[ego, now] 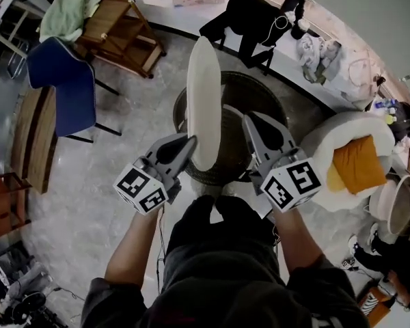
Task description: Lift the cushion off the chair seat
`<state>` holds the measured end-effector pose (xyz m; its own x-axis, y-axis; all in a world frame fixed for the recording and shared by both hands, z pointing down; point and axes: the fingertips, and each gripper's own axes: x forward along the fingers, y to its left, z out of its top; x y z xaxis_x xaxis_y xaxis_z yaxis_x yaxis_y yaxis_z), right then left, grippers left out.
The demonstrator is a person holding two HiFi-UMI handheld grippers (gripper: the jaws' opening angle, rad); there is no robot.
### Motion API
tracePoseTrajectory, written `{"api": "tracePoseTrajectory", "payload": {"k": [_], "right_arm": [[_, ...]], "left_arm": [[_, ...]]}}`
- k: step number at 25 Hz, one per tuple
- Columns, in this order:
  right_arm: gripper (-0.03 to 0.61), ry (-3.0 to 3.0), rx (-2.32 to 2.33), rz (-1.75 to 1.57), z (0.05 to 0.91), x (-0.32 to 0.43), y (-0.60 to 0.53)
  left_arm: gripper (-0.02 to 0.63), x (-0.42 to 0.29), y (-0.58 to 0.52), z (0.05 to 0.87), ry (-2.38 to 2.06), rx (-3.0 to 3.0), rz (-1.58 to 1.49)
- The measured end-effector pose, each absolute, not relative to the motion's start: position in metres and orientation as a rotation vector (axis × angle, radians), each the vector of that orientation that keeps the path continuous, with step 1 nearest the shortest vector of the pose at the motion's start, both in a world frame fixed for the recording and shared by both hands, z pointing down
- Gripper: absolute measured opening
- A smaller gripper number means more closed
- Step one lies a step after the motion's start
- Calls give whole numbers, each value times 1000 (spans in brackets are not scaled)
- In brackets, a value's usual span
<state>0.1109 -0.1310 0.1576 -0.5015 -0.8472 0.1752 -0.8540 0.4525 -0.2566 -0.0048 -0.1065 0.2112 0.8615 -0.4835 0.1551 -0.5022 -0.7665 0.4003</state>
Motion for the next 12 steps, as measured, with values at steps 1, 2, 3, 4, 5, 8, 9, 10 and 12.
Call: {"api": "tracePoseTrajectory", "payload": {"k": [1, 2, 3, 4, 5, 8, 9, 10, 12], "right_arm": [[15, -2660, 1578, 470, 144, 116, -129], [15, -2660, 1596, 447, 130, 121, -128], [15, -2660, 1610, 428, 117, 125, -126], [15, -2662, 1622, 411, 105, 130, -124], [15, -2664, 1633, 393, 94, 133, -123], [15, -2678, 1662, 337, 65, 141, -118], [15, -2687, 1669, 321, 54, 143, -118], [15, -2698, 1675, 303, 43, 144, -117], [15, -2716, 1685, 245, 19, 146, -119]], "left_arm": [[18, -3, -111, 191, -721, 2628, 44], [18, -1, -115, 170, -714, 2657, 29], [18, 1, -118, 150, -705, 2684, 15], [18, 3, -122, 131, -698, 2712, 2], [18, 5, -124, 113, -693, 2739, -10], [18, 7, -131, 66, -697, 2819, -33], [18, 7, -133, 52, -698, 2844, -42], [18, 7, -136, 38, -699, 2867, -54], [18, 8, -142, 9, -698, 2913, -85]]}}
